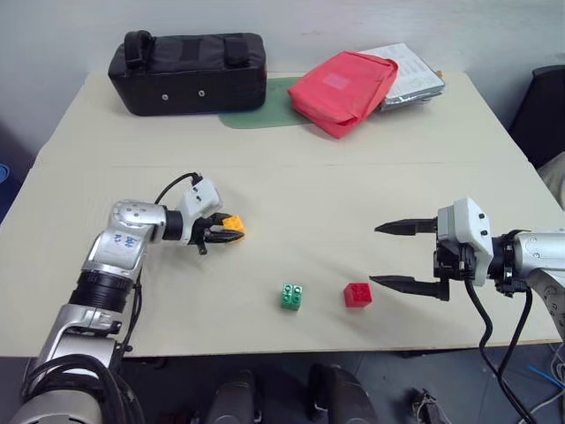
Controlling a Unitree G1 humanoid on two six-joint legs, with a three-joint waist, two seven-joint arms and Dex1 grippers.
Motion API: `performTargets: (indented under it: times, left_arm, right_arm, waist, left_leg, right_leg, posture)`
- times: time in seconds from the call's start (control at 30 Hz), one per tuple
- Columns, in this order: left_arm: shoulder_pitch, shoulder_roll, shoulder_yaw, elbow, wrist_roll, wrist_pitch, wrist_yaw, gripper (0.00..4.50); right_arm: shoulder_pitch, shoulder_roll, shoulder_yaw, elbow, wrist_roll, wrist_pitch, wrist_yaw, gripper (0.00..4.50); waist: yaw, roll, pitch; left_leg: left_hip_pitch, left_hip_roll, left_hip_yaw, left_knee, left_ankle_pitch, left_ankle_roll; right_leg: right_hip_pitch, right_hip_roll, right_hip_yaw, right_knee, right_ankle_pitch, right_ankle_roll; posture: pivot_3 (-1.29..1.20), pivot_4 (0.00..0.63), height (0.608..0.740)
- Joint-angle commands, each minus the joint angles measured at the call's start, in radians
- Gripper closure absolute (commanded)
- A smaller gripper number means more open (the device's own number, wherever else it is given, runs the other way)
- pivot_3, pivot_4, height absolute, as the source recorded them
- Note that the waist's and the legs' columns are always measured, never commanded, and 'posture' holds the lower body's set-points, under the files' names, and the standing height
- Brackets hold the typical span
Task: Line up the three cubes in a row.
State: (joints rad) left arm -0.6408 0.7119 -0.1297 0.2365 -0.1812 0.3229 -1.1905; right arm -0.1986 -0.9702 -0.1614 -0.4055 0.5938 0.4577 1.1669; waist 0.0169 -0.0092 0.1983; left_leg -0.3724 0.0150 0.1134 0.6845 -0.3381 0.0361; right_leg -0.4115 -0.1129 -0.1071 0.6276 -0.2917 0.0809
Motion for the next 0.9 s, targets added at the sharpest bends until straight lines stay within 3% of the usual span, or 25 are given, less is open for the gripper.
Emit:
performTargets:
  times: [0.03,0.17,0.3,0.9]
  left_arm:
    - [0.044,0.089,0.021,-0.173,-0.113,-0.046,-0.217,3.00]
    - [0.088,0.158,-0.059,-0.190,-0.035,-0.173,-0.309,3.00]
    - [0.088,0.150,-0.086,-0.127,0.012,-0.259,-0.304,3.00]
    - [0.171,0.090,-0.074,-0.190,0.011,-0.202,-0.199,3.00]
  right_arm:
    - [0.034,-0.028,-0.018,-0.045,0.014,-0.027,0.057,0.00]
    - [0.072,-0.037,-0.004,-0.056,-0.020,-0.056,0.088,0.00]
    - [0.078,-0.027,-0.010,-0.065,-0.021,-0.050,0.071,0.00]
    - [0.119,-0.020,-0.003,-0.084,-0.044,-0.072,0.032,0.00]
  waist:
    - [0.001,0.000,0.000]
    - [0.005,0.000,0.000]
    - [0.007,0.000,0.000]
    - [0.007,0.000,0.000]
  left_leg:
    - [0.000,0.000,0.000,0.000,0.000,0.000]
    - [0.001,0.000,-0.001,0.001,0.000,0.000]
    - [0.002,-0.001,-0.001,0.001,0.000,0.000]
    - [0.001,-0.001,-0.002,0.001,0.000,0.001]
  right_leg:
    - [0.000,0.000,0.000,0.000,0.000,0.000]
    - [0.001,-0.001,0.002,-0.002,0.000,0.000]
    - [0.001,-0.002,0.002,-0.002,0.000,0.000]
    - [0.002,-0.002,0.001,-0.001,0.000,0.000]
  posture:
    - [0.00,0.150,0.740]
    - [0.00,0.150,0.740]
    - [0.00,0.150,0.740]
    - [0.00,0.150,0.740]
